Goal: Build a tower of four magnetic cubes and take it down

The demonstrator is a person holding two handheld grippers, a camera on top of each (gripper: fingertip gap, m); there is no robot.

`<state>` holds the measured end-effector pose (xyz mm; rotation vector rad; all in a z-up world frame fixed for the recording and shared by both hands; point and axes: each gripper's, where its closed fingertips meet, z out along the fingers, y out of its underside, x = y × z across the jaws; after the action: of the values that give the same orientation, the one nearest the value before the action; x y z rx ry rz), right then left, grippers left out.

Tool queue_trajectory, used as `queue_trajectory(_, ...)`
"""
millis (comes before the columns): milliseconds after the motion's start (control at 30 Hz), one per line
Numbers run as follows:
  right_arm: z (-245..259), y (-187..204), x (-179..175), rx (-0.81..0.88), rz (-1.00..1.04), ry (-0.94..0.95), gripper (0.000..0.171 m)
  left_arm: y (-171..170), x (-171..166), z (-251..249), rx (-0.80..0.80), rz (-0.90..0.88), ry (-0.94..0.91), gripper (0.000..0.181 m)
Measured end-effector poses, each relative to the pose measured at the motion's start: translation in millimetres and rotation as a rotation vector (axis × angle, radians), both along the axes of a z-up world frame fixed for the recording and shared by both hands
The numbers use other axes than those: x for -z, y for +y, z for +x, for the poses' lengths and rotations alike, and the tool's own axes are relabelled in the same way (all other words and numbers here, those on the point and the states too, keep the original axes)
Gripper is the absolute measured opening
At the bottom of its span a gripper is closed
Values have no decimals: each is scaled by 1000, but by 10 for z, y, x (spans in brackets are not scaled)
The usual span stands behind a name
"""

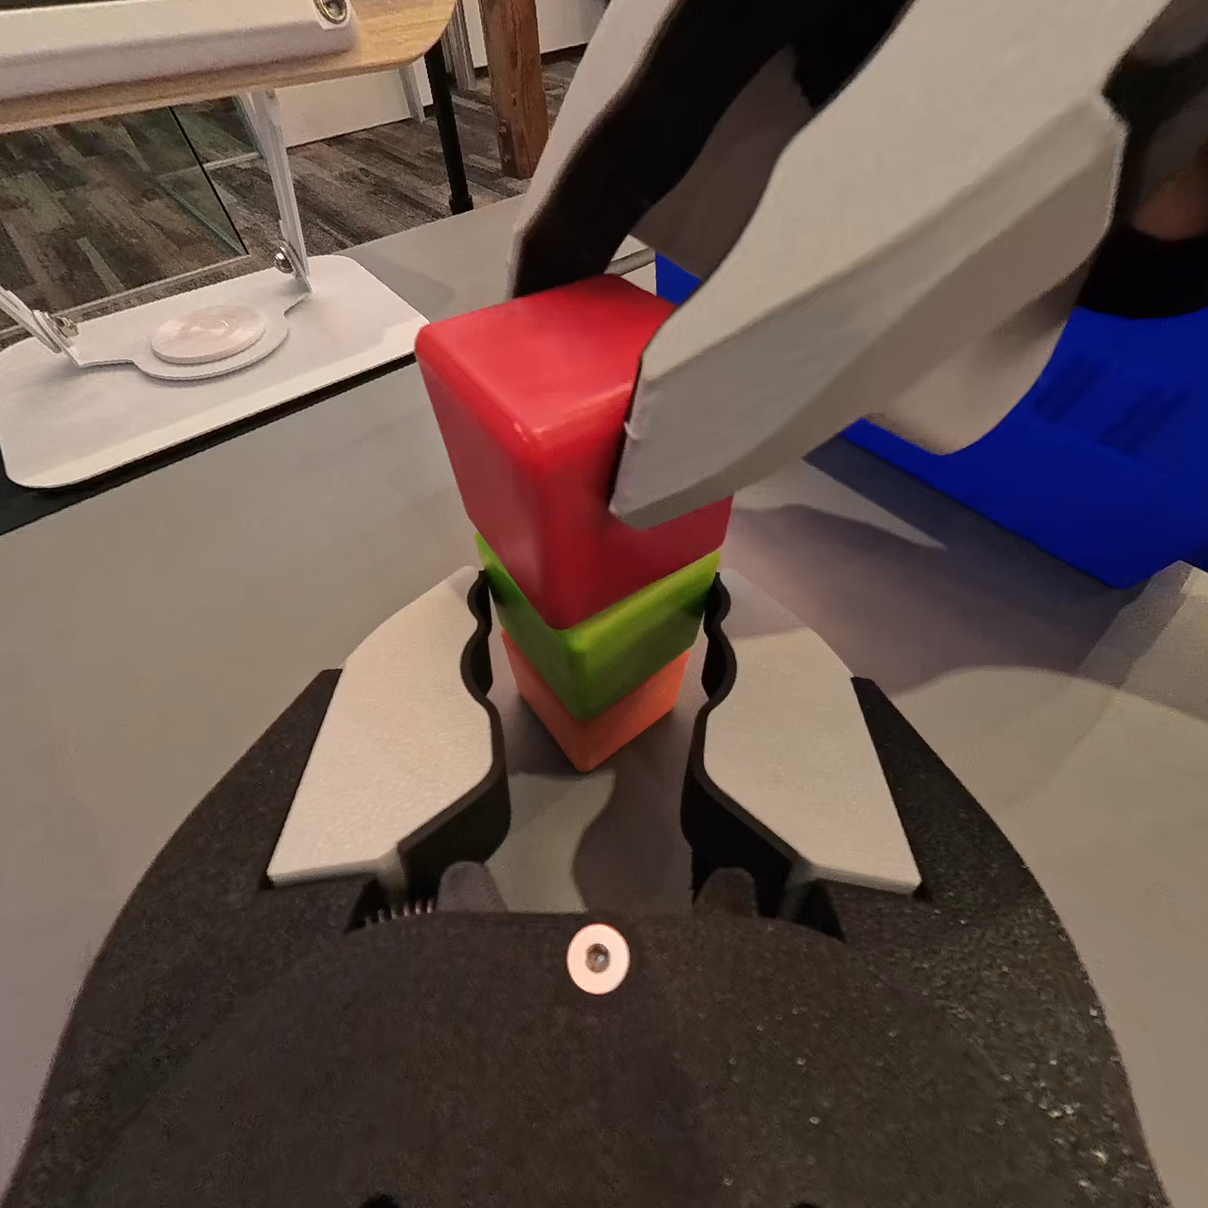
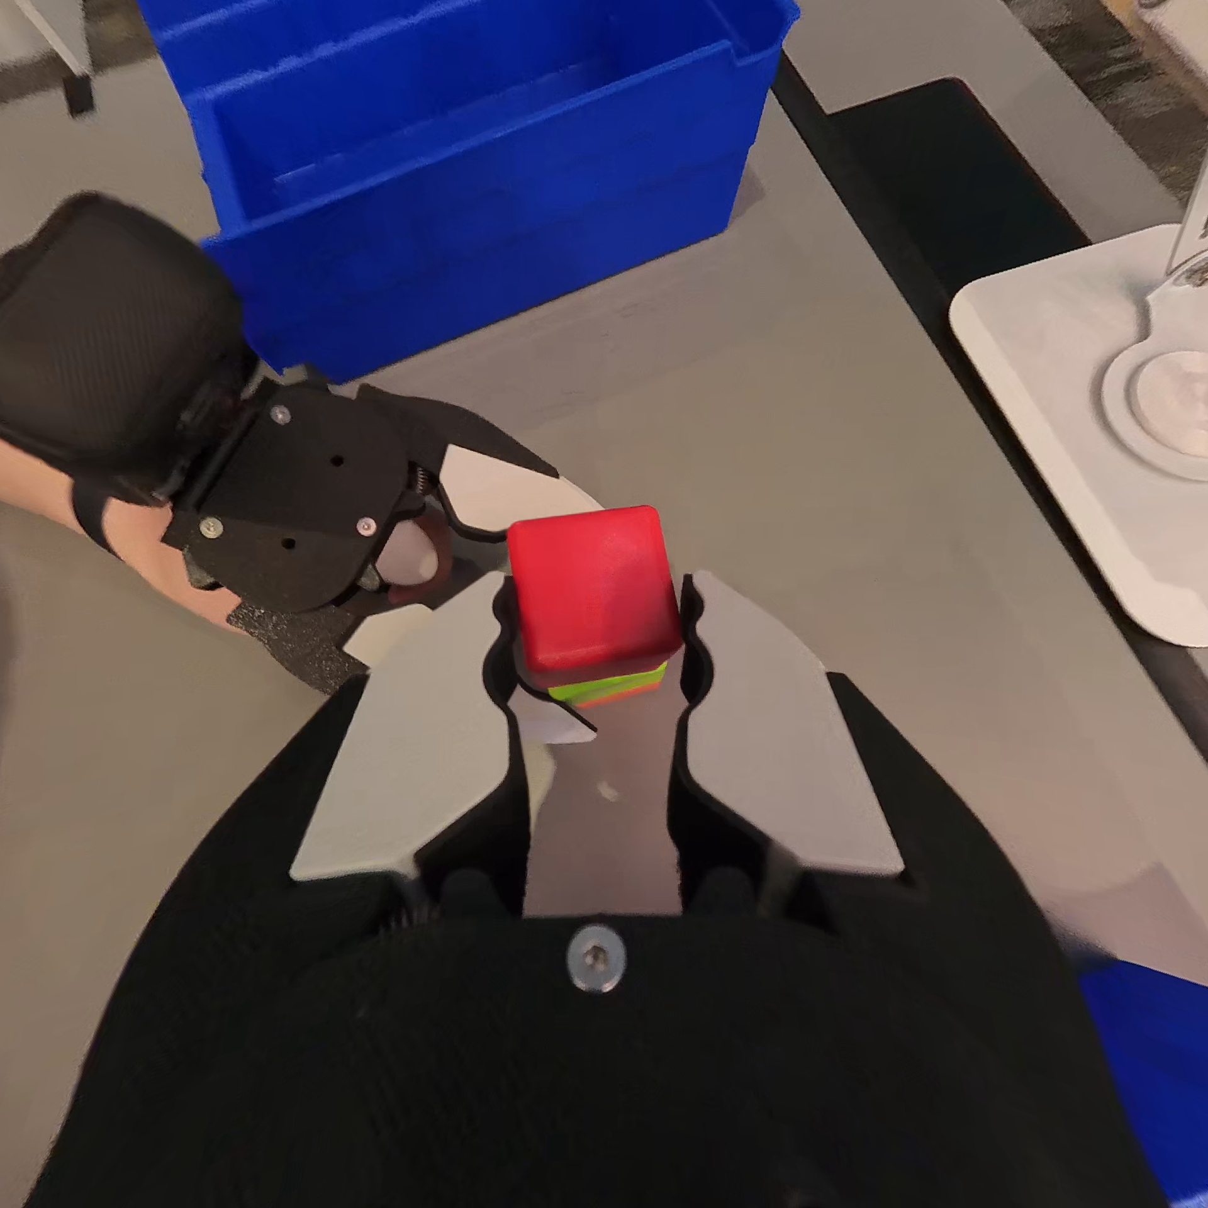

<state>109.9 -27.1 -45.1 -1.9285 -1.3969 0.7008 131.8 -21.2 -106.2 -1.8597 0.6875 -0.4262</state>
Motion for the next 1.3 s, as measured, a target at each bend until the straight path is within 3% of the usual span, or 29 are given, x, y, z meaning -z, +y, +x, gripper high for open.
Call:
queue_trajectory(133, 26, 24, -129, 21, -90, 112, 49, -16, -8, 19, 4, 34, 32, 62)
queue_trajectory(233, 126, 53, -465, 42, -99, 256, 49, -1, -2, 10, -1, 11, 11, 63)
queue_trajectory(400, 1159, 560, -951, 410, 137, 279, 49, 8, 4, -2, 1, -5, 0, 62)
queue_trajectory(500, 1904, 860, -757, 663, 94, 235, 49, 8, 5, -2, 0, -6, -2, 63)
queue_trajectory(600, 2337, 1081, -311, 806, 36, 119, 49, 8, 6, -2, 0, -6, -1, 63)
queue_trajectory(767, 2332, 1216, 357, 782, -71, -17, 49, 8, 5, -2, 1, -6, -1, 63)
queue_trajectory(967, 2297, 1245, 817, 733, -90, -174, 49, 7, 5, -3, 1, -6, 1, 63)
queue_trajectory(1133, 2313, 1228, 858, 706, -90, -194, 52, 3, 9, -6, 6, -7, 8, 63)
queue_trajectory(1300, 2362, 1237, 488, 721, -48, -58, 59, -91, 172, -20, 4, -116, 51, 75)
